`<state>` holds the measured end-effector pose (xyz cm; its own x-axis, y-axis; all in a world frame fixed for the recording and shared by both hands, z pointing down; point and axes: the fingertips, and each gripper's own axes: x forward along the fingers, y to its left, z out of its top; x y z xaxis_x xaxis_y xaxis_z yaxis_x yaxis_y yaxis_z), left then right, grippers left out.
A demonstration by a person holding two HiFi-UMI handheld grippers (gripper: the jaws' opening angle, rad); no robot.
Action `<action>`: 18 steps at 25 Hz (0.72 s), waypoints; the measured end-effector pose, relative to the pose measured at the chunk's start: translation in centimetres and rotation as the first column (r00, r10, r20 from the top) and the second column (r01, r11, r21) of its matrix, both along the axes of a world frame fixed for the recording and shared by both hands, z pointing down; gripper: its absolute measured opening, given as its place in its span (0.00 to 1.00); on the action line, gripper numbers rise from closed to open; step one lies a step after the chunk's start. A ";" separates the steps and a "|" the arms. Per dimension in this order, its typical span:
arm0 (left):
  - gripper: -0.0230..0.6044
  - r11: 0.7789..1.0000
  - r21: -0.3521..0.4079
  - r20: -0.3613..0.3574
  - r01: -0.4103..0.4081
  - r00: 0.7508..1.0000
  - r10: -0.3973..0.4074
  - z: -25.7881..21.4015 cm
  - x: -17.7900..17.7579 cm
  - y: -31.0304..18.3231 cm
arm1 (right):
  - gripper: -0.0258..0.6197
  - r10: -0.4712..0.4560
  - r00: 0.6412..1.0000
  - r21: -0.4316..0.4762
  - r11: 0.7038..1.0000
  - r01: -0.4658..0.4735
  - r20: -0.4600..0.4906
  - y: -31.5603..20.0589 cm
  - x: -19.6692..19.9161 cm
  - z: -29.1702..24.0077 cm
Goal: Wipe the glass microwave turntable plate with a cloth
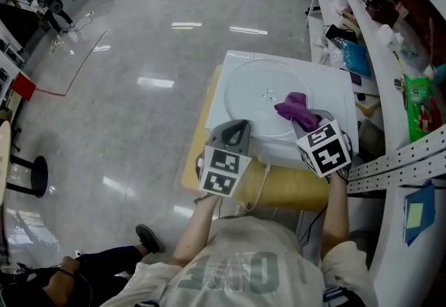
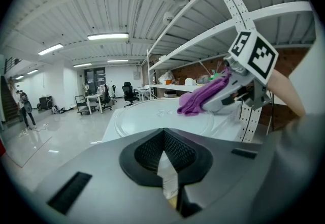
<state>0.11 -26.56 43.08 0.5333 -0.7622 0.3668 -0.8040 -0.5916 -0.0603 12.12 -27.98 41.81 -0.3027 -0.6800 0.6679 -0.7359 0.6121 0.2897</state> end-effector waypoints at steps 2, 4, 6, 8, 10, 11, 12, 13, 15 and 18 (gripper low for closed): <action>0.04 1.000 -0.001 -0.002 0.000 1.000 0.000 0.0 0.0 0.0 | 0.13 -0.018 1.000 0.000 1.000 0.018 -0.001 1.5 -0.3 0.0; 0.04 1.000 0.005 -0.001 0.003 1.000 -0.003 0.0 -0.1 0.0 | 0.13 -0.027 1.000 -0.002 1.000 0.027 0.005 2.7 -0.7 -0.1; 0.04 1.000 0.010 0.002 0.006 1.000 -0.007 0.0 0.0 0.0 | 0.13 -0.026 1.000 -0.006 1.000 0.026 0.016 3.7 -0.9 -0.2; 0.04 1.000 0.008 0.001 0.006 1.000 -0.006 0.0 0.0 0.0 | 0.13 -0.024 1.000 -0.009 1.000 0.024 0.020 4.6 -0.9 -0.1; 0.04 1.000 0.005 0.001 0.006 1.000 -0.006 0.0 0.0 -0.1 | 0.13 -0.026 0.999 -0.011 1.000 0.027 0.019 5.1 -1.0 0.1; 0.04 1.000 0.005 0.002 0.007 1.000 -0.007 0.0 -0.1 -0.1 | 0.13 -0.028 0.999 -0.012 1.000 0.028 0.018 5.2 -1.0 0.2; 0.04 1.000 0.006 0.002 0.008 1.000 -0.008 0.0 -0.1 -0.1 | 0.13 -0.029 0.999 -0.013 0.999 0.029 0.017 5.3 -0.9 0.3; 0.04 1.000 0.007 0.003 0.008 1.000 -0.008 0.1 0.0 -0.1 | 0.13 -0.030 0.999 -0.014 0.999 0.030 0.018 5.4 -0.9 0.3; 0.04 1.000 0.004 0.003 0.007 1.000 -0.007 0.0 0.0 -0.1 | 0.13 -0.032 0.999 -0.012 0.999 0.033 0.018 5.3 -0.9 0.1; 0.04 1.000 -0.002 0.000 0.003 1.000 -0.003 0.0 0.1 -0.1 | 0.13 -0.017 1.000 0.034 0.999 0.016 0.020 3.6 -0.2 -1.4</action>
